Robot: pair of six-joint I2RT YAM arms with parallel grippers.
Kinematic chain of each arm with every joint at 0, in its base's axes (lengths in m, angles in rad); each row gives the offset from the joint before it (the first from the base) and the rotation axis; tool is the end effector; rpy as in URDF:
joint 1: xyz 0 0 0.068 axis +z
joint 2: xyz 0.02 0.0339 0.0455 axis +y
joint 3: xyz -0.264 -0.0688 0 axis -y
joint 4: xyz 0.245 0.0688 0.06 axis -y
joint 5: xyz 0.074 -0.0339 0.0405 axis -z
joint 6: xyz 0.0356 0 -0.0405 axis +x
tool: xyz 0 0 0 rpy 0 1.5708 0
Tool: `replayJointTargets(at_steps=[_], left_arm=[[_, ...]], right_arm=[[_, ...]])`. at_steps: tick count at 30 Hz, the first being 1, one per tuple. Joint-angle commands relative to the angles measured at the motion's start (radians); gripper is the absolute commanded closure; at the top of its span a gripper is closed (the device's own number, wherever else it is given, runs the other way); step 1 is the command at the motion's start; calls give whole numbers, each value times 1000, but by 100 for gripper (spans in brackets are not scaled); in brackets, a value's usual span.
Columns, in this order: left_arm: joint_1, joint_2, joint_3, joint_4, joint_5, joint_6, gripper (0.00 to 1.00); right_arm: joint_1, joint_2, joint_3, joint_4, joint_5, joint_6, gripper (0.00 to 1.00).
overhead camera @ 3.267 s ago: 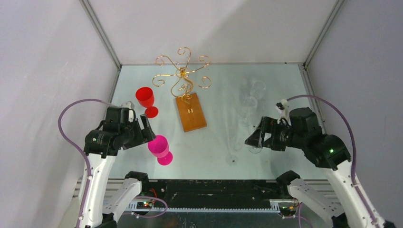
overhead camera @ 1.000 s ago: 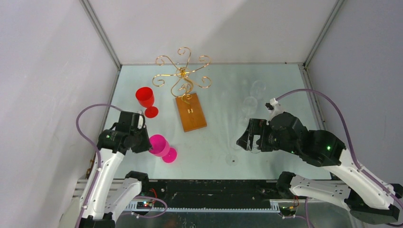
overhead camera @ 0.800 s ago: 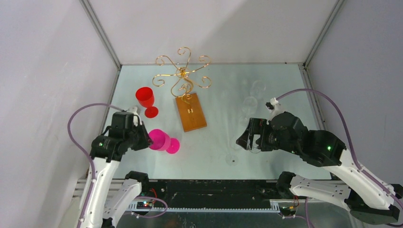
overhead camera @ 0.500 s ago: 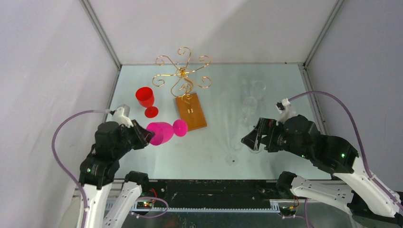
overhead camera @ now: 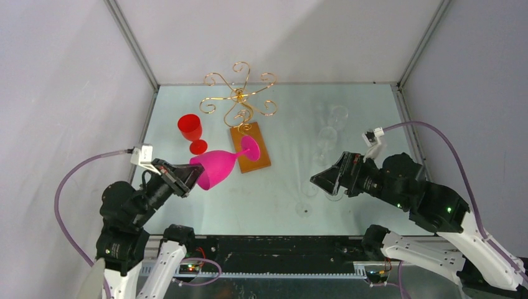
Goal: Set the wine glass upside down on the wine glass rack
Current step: Turn the wine glass upside down at the wine rack.
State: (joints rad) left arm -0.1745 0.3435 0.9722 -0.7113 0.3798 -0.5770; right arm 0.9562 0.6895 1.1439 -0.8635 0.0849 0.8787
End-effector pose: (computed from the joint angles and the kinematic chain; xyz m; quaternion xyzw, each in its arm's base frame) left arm 0.0381 -0.0201 0.3862 -0.0191 0.7334 -0.3733 0.5678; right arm 0.0662 0.0886 0.3993 -0.0091 0.8355 0.4138 0.3614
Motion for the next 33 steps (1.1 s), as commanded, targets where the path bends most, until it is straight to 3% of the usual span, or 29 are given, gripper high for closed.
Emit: replayJointTargets(at_steps=[1, 9, 15, 22, 33], left_arm=[[-3, -23, 17, 143, 126, -6, 95], [-3, -41, -11, 287, 129, -20, 98], [-3, -47, -25, 386, 169, 66, 100], [-9, -29, -18, 447, 66, 186, 100], [-75, 106, 77, 466, -82, 421, 100]], right_arm=[[-8, -49, -21, 197, -67, -36, 0], [-27, -113, -108, 334, -34, 17, 0], [-45, -70, -129, 380, -126, 55, 0], [-34, 70, -135, 497, -259, 138, 0], [-24, 218, -135, 755, -331, 277, 0]])
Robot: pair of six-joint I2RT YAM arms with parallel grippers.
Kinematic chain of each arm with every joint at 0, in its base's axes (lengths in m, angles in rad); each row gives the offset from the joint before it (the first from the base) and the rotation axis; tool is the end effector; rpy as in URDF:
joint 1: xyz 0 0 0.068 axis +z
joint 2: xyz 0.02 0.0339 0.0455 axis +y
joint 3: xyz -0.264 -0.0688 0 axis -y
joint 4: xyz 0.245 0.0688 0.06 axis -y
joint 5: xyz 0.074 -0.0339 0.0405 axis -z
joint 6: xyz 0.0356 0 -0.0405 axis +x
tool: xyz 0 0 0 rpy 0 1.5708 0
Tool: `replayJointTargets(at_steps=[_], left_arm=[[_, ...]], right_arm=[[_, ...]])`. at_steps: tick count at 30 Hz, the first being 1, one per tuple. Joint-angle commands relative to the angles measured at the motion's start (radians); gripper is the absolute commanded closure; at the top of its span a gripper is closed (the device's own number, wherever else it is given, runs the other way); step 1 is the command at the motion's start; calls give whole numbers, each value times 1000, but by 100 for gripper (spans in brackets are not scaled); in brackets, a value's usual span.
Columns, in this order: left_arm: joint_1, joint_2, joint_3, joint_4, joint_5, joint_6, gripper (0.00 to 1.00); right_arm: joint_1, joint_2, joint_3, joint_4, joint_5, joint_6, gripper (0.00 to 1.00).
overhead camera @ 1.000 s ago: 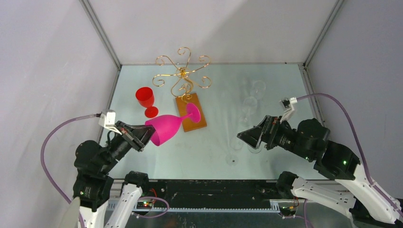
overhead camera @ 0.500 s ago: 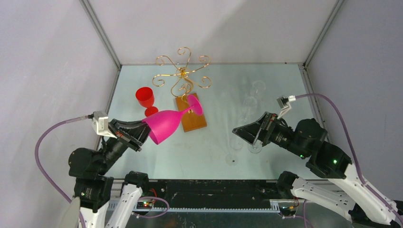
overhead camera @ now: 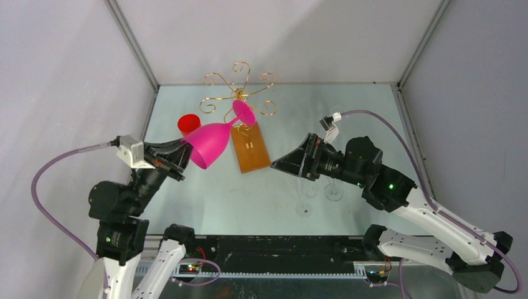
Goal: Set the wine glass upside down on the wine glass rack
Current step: Turn the wine glass upside down at the wine rack.
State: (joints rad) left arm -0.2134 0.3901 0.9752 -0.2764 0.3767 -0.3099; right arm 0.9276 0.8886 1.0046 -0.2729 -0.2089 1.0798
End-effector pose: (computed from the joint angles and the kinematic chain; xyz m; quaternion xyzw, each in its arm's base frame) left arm 0.0451 -0.0232 0.4318 0.1230 0.5862 -0.3119 0.7376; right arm 0.1125 0.1624 0.3894 -0.0100 0.7592 0.5874 0.2801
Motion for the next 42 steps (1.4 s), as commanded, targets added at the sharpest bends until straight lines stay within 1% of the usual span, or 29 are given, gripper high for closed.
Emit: replayJointTargets(at_steps=[1, 4, 10, 16, 19, 20, 21, 22, 23, 24, 27, 28, 32, 34, 37, 41, 42], left_arm=[[-50, 71, 101, 12, -83, 180, 100], [-80, 125, 145, -1, -107, 262, 100], [-148, 186, 196, 23, -110, 324, 100], [-260, 217, 218, 61, -261, 416, 100], [-344, 213, 200, 90, -346, 456, 100], [-386, 211, 185, 105, -382, 470, 100], [-409, 209, 179, 110, -404, 503, 100], [-461, 209, 168, 121, -448, 521, 100], [-490, 207, 163, 126, -471, 554, 100], [-548, 207, 151, 142, -517, 572, 100], [-663, 201, 124, 181, -619, 655, 100], [-714, 202, 112, 198, -663, 683, 100], [-834, 227, 101, 219, -771, 742, 100], [-874, 237, 95, 245, -805, 761, 100], [-915, 245, 88, 270, -850, 783, 100], [-951, 250, 74, 272, -880, 797, 100], [-961, 249, 69, 272, -882, 801, 100]], right_arm=[[4, 23, 4, 177, -38, 84, 0], [3, 38, 5, 227, -30, 118, 0], [1, 67, 20, 318, -11, 177, 0], [0, 143, 112, 342, -11, 200, 0], [-4, 187, 155, 372, -15, 227, 0], [-3, 194, 159, 382, -15, 233, 0], [-4, 209, 170, 401, -15, 246, 0], [-5, 215, 175, 407, -14, 251, 0], [-9, 229, 188, 413, -12, 265, 0], [-14, 236, 194, 420, -14, 272, 1], [-41, 268, 228, 430, -21, 305, 8], [-43, 273, 244, 434, -20, 309, 9], [-45, 318, 285, 457, -8, 326, 15], [-48, 332, 293, 469, -4, 348, 21], [-52, 338, 295, 463, 17, 360, 32], [-58, 333, 295, 423, 54, 366, 39], [-58, 331, 295, 413, 72, 366, 43]])
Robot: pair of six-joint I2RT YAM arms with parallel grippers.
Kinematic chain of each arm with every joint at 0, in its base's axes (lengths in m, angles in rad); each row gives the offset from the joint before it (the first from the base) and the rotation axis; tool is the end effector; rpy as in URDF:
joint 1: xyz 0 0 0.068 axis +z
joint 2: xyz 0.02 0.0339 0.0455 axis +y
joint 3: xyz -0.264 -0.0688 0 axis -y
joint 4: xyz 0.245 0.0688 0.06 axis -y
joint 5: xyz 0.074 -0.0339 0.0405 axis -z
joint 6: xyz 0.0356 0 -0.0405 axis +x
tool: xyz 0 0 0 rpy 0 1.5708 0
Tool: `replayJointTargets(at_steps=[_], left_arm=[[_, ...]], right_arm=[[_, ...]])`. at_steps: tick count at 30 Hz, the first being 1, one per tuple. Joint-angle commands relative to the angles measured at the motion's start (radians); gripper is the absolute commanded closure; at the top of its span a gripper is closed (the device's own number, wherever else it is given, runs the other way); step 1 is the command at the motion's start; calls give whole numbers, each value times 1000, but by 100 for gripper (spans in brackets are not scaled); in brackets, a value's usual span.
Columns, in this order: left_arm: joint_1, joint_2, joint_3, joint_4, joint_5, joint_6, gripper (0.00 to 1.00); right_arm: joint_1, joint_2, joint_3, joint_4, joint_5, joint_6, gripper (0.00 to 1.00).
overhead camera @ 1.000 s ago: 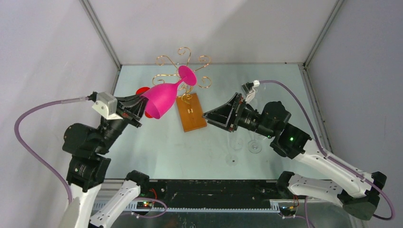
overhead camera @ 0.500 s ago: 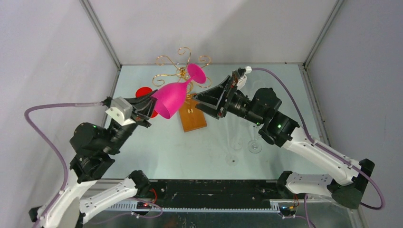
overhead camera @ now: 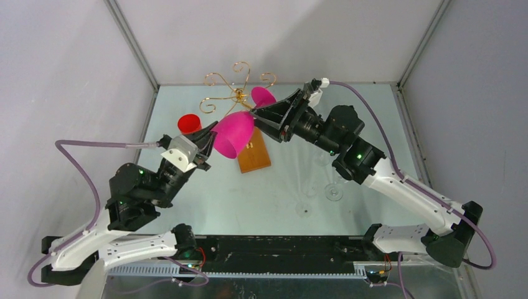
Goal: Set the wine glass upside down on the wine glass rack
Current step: Turn the wine glass upside down at the wine rack.
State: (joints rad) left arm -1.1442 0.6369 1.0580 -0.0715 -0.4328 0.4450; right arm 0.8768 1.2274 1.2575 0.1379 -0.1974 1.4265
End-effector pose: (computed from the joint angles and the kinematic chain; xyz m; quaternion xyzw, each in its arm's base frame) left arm 0.0577 -0.0910 0.4618 0.2764 0.5178 -0.1584 0.7940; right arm 0.1747 0.2209 0.4476 0.1018 0.6385 0.7203 0.2513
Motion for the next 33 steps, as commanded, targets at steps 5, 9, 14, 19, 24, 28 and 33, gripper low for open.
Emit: replayJointTargets(at_steps=[5, 9, 14, 19, 24, 28, 33], left_arm=[[-75, 5, -24, 66, -105, 75, 100], [-102, 7, -28, 66, -114, 96, 100], [-132, 12, -34, 67, -126, 124, 100], [-157, 21, -36, 96, -177, 164, 100], [-166, 20, -41, 84, -153, 167, 100], [-170, 18, -42, 78, -160, 165, 100], [-173, 11, -58, 66, -152, 152, 99]], right_arm=[[-25, -7, 43, -4, 90, 33, 49], [-38, 23, 42, 22, 65, 56, 50], [-38, 57, 43, 54, 29, 87, 52], [-33, 76, 43, 58, 2, 93, 53], [-30, 70, 42, 65, 34, 81, 63], [-29, 56, 42, 54, 67, 76, 77], [-28, 44, 43, 35, 73, 62, 100]])
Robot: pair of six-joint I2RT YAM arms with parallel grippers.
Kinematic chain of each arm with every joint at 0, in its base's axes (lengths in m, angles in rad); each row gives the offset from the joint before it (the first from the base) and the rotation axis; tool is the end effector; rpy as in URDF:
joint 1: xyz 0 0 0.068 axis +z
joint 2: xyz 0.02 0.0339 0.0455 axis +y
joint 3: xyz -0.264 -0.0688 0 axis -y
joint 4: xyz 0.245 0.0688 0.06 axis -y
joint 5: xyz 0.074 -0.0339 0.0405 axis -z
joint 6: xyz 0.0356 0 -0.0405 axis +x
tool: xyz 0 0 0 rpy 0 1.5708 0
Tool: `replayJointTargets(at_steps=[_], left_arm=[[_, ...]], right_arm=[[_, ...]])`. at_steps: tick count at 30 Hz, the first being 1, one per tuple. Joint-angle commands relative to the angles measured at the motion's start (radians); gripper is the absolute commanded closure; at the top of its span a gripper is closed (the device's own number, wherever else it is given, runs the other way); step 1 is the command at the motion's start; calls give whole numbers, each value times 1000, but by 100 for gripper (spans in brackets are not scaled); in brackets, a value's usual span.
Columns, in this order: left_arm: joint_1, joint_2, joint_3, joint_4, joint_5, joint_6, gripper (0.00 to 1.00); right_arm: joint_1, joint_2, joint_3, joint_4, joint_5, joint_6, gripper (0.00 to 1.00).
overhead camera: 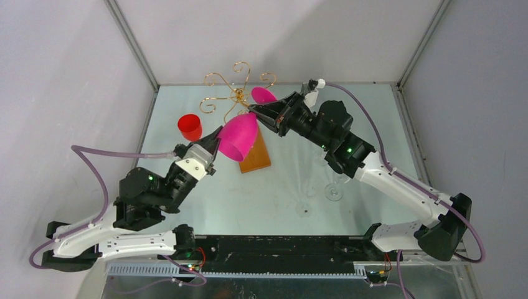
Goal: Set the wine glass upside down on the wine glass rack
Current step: Turn the wine glass upside down at the wine rack.
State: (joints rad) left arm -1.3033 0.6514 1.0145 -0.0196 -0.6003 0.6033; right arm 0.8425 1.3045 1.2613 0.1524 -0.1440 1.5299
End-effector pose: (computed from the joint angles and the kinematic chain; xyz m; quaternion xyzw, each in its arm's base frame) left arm 0.0498 -0.1057 0.4515 0.3086 0.5156 -0.1079 0.7920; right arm 0.2002 0.2321 0.4295 0.1739 0.6449 0.7065 0.2341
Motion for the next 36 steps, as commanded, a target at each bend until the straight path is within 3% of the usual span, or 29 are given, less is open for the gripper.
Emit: replayJointTargets(at_steps=[1, 3, 4, 7, 8, 10, 17, 24, 36], left_arm=[[-14, -4, -19, 4, 21, -9, 97], [-14, -4, -20, -15, 43, -11, 81], [-14, -4, -21, -28, 56, -15, 65], [-13, -16, -30, -59, 69, -34, 33], [-13, -27, -41, -65, 73, -43, 13], [-13, -48, -59, -90, 100, -53, 2], [-14, -132, -117, -164, 125, -148, 0], [-13, -191, -145, -276, 131, -348, 0], [-14, -126, -30, -459, 96, -858, 0]], right_arm=[[4, -37, 38, 17, 18, -49, 100], [-6, -43, 39, 1, 14, -62, 100], [-16, -51, 39, -14, 12, -67, 100], [-36, -76, 39, -59, 12, -105, 100], [-47, -92, 39, -88, 16, -124, 100], [-61, -119, 39, -132, 32, -155, 100], [-116, -211, 39, -325, 62, -288, 100], [-135, -277, 39, -466, 60, -476, 100], [-131, -354, 37, -593, -66, -821, 100]])
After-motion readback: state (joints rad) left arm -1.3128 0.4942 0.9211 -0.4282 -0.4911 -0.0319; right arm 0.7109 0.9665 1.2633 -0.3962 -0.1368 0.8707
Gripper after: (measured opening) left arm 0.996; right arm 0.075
